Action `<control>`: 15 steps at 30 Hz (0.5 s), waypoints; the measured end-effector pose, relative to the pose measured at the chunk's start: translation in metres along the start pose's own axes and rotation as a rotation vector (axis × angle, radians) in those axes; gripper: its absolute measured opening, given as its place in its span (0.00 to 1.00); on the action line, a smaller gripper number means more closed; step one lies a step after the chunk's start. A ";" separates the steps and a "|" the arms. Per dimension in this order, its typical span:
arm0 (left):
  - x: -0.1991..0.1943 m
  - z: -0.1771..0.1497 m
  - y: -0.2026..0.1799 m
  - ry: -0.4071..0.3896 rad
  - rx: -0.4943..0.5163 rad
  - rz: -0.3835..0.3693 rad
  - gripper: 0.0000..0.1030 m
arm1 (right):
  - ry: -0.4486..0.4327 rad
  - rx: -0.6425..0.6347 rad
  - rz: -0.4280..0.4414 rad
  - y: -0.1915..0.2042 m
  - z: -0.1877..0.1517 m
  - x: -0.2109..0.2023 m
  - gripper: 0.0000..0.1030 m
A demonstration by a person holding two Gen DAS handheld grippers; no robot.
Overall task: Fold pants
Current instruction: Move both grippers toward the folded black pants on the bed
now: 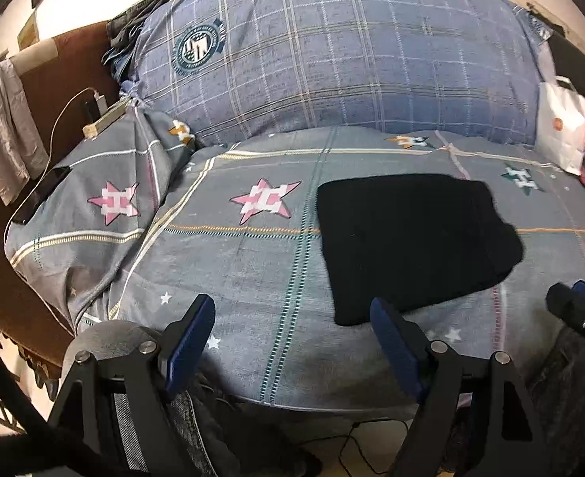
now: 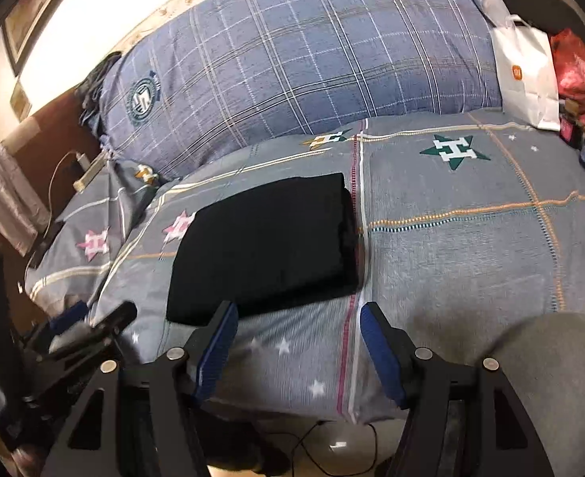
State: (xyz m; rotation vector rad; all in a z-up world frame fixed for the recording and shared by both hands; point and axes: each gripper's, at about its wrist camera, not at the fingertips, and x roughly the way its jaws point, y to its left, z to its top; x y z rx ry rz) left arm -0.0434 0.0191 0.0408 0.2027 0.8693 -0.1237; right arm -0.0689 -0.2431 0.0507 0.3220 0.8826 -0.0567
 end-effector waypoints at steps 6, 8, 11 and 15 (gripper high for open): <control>-0.024 0.006 -0.004 -0.068 -0.004 -0.028 0.79 | -0.039 -0.046 0.005 0.047 -0.024 -0.041 0.66; -0.028 0.007 -0.003 -0.077 -0.006 -0.032 0.79 | -0.055 -0.051 0.014 0.053 -0.024 -0.046 0.66; -0.030 0.009 -0.002 -0.081 -0.016 -0.038 0.79 | -0.071 -0.056 0.023 0.058 -0.022 -0.050 0.66; -0.028 0.008 -0.001 -0.075 -0.026 -0.058 0.79 | -0.082 -0.045 0.025 0.060 -0.024 -0.049 0.66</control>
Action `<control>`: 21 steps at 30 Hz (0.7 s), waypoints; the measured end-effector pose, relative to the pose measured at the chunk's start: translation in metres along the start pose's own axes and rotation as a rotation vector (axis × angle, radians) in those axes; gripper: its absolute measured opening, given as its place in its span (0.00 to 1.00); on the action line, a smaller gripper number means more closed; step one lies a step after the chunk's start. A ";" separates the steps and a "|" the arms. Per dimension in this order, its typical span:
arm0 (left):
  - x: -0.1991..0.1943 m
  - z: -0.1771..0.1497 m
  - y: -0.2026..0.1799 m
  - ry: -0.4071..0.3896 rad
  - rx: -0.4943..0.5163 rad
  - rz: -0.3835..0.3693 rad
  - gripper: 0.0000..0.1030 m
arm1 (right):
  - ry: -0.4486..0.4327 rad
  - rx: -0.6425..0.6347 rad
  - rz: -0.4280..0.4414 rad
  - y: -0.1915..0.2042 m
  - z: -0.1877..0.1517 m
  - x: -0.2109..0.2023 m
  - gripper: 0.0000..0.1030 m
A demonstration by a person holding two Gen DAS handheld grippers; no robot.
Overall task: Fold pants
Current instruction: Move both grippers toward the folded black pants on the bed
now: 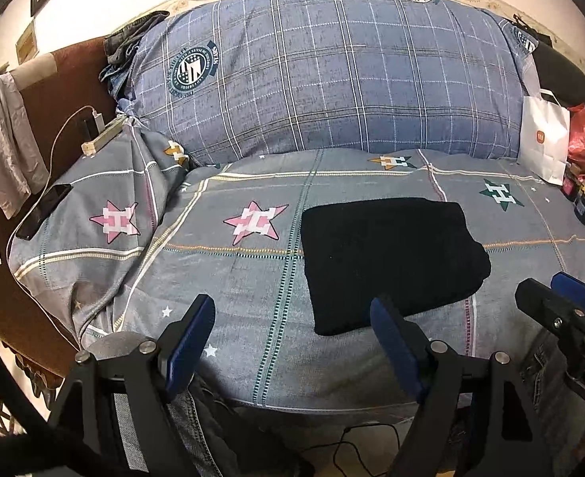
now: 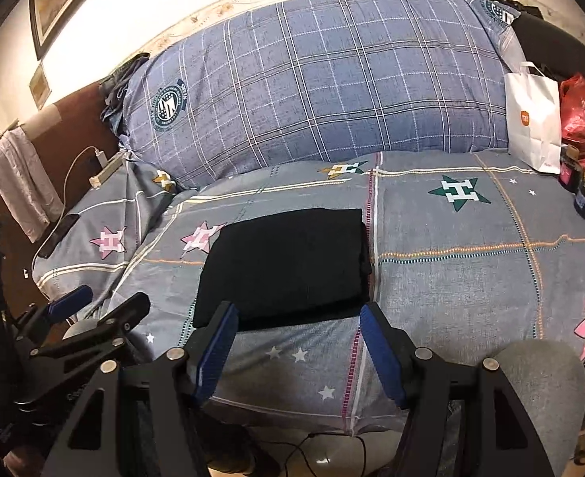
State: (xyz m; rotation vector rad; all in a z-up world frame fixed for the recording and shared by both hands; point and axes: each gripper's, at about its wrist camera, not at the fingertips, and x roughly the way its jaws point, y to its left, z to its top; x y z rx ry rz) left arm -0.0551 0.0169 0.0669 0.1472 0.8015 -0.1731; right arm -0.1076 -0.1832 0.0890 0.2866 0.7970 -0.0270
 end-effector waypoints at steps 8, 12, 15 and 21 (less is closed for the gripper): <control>0.012 -0.005 -0.007 0.034 0.027 0.001 0.79 | 0.067 0.090 -0.014 -0.022 -0.002 0.018 0.66; 0.020 -0.007 -0.010 0.055 0.034 0.001 0.79 | 0.081 0.114 -0.012 -0.030 -0.005 0.024 0.66; 0.026 -0.007 -0.015 0.077 0.047 -0.001 0.79 | 0.085 0.094 -0.030 -0.028 -0.003 0.027 0.66; 0.032 0.001 -0.036 0.084 0.100 -0.007 0.79 | 0.046 0.118 -0.010 -0.040 0.026 0.031 0.66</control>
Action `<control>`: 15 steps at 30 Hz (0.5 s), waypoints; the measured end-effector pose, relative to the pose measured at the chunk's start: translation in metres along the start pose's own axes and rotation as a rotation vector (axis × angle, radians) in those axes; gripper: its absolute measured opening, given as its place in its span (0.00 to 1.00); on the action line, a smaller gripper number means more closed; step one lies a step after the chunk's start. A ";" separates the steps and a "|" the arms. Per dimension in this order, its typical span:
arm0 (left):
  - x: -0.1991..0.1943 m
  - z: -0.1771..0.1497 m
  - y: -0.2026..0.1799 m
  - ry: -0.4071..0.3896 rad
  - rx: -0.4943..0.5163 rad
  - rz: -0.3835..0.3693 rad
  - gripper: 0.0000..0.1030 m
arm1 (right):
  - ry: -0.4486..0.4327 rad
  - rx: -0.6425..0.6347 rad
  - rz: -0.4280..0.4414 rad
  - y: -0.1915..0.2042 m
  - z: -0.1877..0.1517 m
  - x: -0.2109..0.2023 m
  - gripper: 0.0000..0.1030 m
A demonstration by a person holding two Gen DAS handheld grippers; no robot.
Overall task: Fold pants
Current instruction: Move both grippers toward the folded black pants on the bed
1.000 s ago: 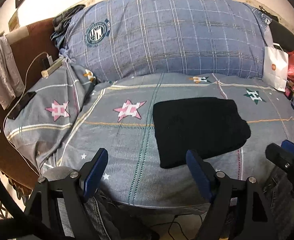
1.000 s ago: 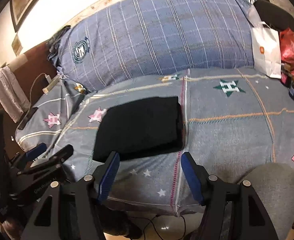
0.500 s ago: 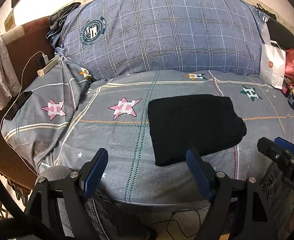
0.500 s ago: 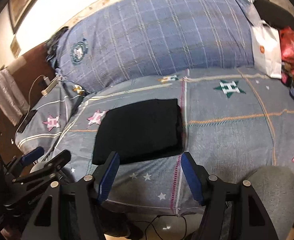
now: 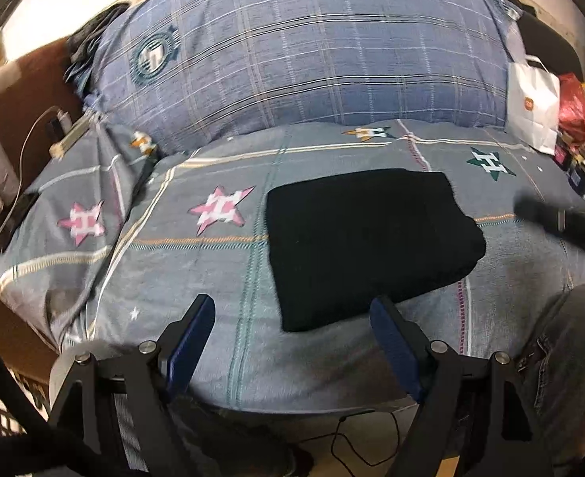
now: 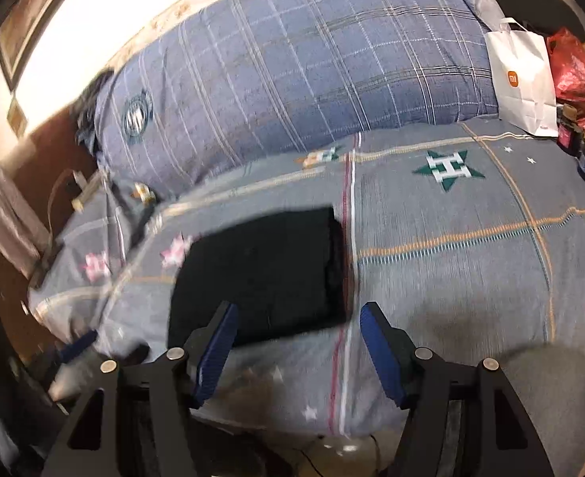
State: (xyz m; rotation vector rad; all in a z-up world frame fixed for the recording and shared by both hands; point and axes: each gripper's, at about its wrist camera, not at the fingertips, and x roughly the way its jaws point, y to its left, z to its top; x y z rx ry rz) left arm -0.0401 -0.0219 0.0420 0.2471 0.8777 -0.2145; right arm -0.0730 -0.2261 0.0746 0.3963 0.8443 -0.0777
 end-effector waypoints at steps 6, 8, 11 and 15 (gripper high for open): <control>0.011 0.012 -0.024 0.006 0.044 0.010 0.79 | -0.065 0.046 0.021 -0.013 0.046 0.009 0.66; 0.015 0.012 -0.030 0.009 0.059 0.012 0.79 | -0.088 0.034 0.044 -0.016 0.052 0.015 0.65; 0.024 0.011 -0.037 0.026 0.073 0.016 0.79 | -0.090 0.049 0.112 -0.031 0.048 0.031 0.65; 0.036 0.011 -0.045 0.045 0.079 0.015 0.79 | -0.022 0.099 0.108 -0.049 0.043 0.051 0.66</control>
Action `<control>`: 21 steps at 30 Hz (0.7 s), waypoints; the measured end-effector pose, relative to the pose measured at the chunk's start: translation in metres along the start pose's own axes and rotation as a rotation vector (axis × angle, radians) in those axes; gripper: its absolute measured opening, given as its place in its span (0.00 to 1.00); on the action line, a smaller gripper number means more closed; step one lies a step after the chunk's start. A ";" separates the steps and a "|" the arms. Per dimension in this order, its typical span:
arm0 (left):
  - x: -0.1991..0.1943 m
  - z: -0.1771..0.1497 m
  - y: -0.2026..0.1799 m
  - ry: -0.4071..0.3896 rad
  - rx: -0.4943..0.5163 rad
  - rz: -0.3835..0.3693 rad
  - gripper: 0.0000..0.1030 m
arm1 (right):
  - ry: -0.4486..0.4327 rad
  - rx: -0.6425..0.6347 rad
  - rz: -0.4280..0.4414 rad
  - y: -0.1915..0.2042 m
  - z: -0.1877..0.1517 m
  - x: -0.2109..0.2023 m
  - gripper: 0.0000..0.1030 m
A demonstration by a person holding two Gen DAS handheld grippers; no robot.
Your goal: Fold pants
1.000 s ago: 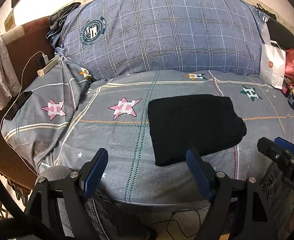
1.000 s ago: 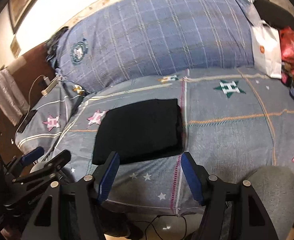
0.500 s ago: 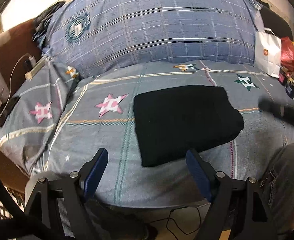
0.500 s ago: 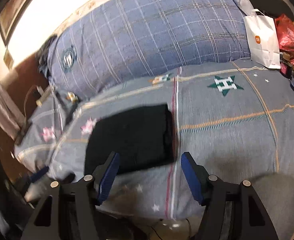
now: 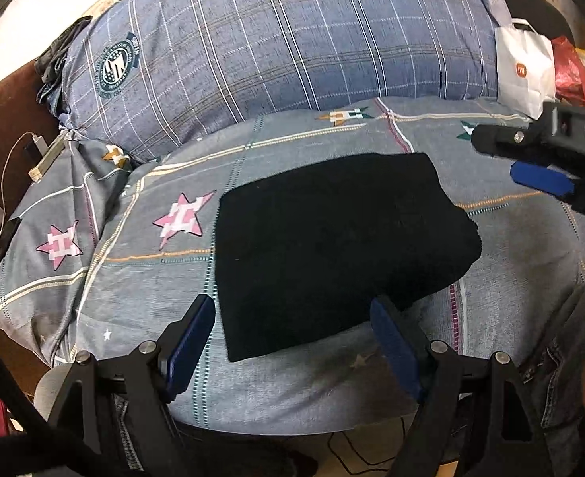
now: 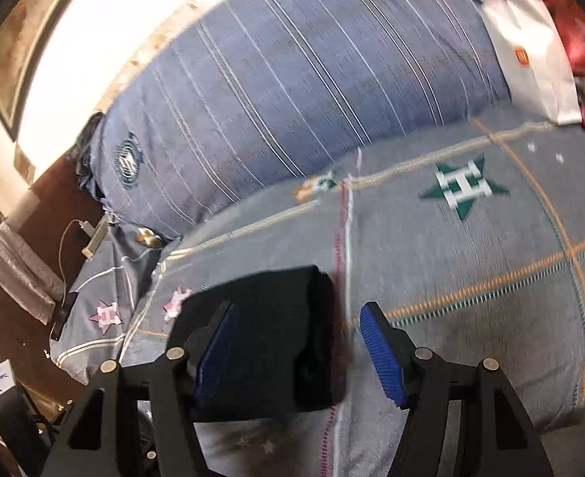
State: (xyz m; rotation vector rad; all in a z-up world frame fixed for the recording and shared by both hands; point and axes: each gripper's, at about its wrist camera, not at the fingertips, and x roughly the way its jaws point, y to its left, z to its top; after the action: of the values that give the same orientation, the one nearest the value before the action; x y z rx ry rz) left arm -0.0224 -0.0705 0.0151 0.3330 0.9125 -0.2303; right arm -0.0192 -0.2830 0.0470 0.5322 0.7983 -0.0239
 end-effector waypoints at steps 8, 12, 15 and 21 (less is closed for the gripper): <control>0.013 0.000 -0.018 0.006 0.062 -0.019 0.79 | 0.016 0.035 -0.034 -0.015 0.002 0.005 0.65; 0.018 0.002 -0.042 -0.018 0.149 -0.031 0.79 | 0.044 0.083 -0.072 -0.029 0.001 0.010 0.65; 0.027 0.003 -0.063 -0.046 0.235 -0.056 0.79 | 0.070 0.116 -0.051 -0.038 0.000 0.014 0.65; 0.044 0.017 -0.084 -0.101 0.298 -0.144 0.76 | 0.093 0.149 0.005 -0.044 -0.002 0.020 0.54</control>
State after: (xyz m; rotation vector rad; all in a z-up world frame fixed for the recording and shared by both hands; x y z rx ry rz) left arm -0.0121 -0.1572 -0.0258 0.5270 0.8027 -0.5138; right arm -0.0155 -0.3167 0.0128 0.6800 0.8902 -0.0544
